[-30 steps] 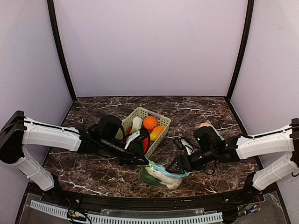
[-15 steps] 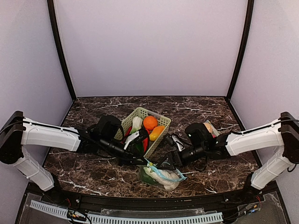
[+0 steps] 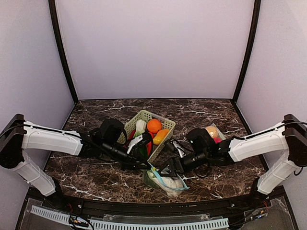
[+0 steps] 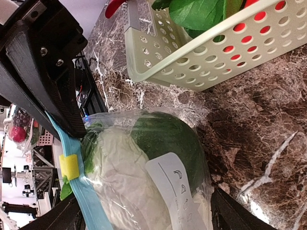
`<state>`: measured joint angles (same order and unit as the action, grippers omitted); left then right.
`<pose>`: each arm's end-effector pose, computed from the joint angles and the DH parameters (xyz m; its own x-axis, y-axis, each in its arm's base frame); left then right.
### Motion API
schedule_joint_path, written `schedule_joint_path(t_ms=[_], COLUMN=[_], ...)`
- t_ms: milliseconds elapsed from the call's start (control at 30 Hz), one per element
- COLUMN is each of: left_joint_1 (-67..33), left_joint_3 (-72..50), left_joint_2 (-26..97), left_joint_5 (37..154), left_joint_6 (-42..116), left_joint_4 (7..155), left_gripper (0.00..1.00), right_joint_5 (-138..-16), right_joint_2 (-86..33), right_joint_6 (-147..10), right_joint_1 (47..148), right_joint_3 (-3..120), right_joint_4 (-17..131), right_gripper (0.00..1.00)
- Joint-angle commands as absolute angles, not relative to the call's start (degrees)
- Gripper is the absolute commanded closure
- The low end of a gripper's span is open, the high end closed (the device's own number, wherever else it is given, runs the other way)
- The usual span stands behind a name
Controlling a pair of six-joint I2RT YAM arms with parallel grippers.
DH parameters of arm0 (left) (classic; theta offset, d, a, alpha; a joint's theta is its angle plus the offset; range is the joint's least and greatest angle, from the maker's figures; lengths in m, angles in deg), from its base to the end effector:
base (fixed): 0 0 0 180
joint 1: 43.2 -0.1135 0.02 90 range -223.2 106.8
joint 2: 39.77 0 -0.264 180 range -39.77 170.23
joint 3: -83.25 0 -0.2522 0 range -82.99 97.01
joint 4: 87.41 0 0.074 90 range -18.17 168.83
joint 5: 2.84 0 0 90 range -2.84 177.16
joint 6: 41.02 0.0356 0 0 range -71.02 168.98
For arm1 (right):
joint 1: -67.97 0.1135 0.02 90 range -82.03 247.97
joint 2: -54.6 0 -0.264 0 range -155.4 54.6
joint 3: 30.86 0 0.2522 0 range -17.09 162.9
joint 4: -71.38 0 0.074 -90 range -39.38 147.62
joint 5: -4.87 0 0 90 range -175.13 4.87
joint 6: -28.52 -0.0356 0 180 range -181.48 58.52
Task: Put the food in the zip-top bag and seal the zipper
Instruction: Adjust the fake vegetable in the zipper food storage bag.
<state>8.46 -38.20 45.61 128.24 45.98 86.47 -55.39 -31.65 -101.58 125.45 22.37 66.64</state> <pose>0.1730 -0.2564 0.2080 -0.3858 0.4242 -0.8193 0.9144 0.0574 -0.4008 0.1448 0.2600 0.1753 -0.8592 -0.3073 -0.4091 -0.5093 0.4367 0.7416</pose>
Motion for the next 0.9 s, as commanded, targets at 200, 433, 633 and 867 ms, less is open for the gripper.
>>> schedule_joint_path(t_ms=[200, 433, 633, 867], left_joint_1=[8.8, 8.7, 8.4, 6.7], left_joint_3=[-38.4, -38.6, -36.9, -36.1], left_joint_2=[43.4, 42.0, 39.8, 36.0], left_joint_5=[129.5, 130.0, 130.7, 129.9], left_joint_6=[46.7, 45.5, 45.4, 46.9], left_joint_4=[88.6, 90.4, 89.2, 86.0], left_gripper=[0.99, 0.99, 0.99, 0.99], right_joint_5=[-61.3, -68.1, -71.7, -73.3], right_joint_2=[-36.9, -36.5, -36.6, -35.5], right_joint_6=[-102.4, -102.7, -103.9, -104.5], right_joint_1=[127.1, 127.1, 127.1, 127.1], right_joint_3=[24.8, 27.0, 28.5, 28.0], right_joint_4=[63.4, 53.6, 48.3, 46.3], right_gripper=[0.16, 0.17, 0.19, 0.19])
